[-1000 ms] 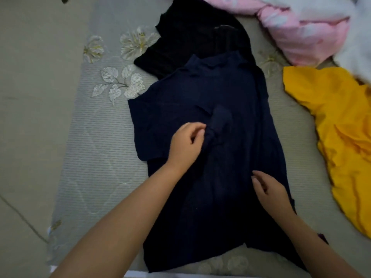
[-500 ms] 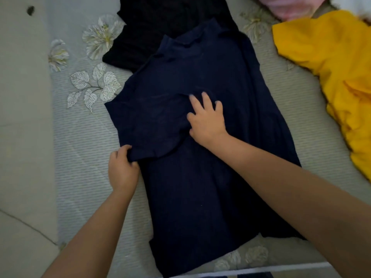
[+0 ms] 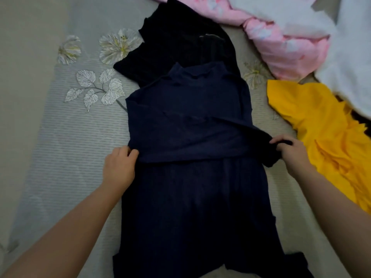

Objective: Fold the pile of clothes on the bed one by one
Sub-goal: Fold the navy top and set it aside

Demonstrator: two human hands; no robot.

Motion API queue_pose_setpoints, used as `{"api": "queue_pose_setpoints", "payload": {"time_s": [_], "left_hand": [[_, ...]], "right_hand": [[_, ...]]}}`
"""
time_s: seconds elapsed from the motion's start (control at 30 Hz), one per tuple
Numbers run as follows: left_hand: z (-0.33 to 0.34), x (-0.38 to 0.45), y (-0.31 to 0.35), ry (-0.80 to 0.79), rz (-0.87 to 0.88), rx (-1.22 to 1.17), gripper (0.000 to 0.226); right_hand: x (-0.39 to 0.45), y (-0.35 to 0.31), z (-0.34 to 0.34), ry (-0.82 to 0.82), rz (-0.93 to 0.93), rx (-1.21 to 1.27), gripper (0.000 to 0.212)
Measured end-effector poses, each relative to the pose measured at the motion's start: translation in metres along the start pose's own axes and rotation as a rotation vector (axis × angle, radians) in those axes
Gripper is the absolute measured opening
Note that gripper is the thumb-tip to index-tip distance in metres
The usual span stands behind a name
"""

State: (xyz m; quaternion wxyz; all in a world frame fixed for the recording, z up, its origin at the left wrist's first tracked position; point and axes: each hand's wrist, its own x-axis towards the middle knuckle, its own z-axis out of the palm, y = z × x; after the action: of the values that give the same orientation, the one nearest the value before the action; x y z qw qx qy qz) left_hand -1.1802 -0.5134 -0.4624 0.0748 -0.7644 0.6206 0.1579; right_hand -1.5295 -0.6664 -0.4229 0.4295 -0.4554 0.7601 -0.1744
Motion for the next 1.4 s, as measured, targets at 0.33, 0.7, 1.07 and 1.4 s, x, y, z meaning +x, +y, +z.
{"api": "queue_pose_setpoints", "payload": {"time_s": [0.33, 0.7, 1.07, 1.4], "left_hand": [[-0.044, 0.091, 0.009, 0.061, -0.015, -0.126, 0.052], [-0.073, 0.15, -0.022, -0.219, 0.042, 0.399, 0.02], [-0.048, 0.164, -0.031, -0.166, -0.141, 0.421, 0.025], [-0.044, 0.115, 0.077, 0.219, 0.323, -0.188, 0.046]], "right_hand": [[0.016, -0.018, -0.006, 0.123, 0.085, 0.033, 0.027], [0.022, -0.042, -0.05, -0.168, 0.326, 0.274, 0.02], [0.063, -0.029, 0.029, -0.138, 0.21, -0.087, 0.017], [0.028, 0.013, 0.039, 0.14, 0.05, -0.136, 0.039]]}}
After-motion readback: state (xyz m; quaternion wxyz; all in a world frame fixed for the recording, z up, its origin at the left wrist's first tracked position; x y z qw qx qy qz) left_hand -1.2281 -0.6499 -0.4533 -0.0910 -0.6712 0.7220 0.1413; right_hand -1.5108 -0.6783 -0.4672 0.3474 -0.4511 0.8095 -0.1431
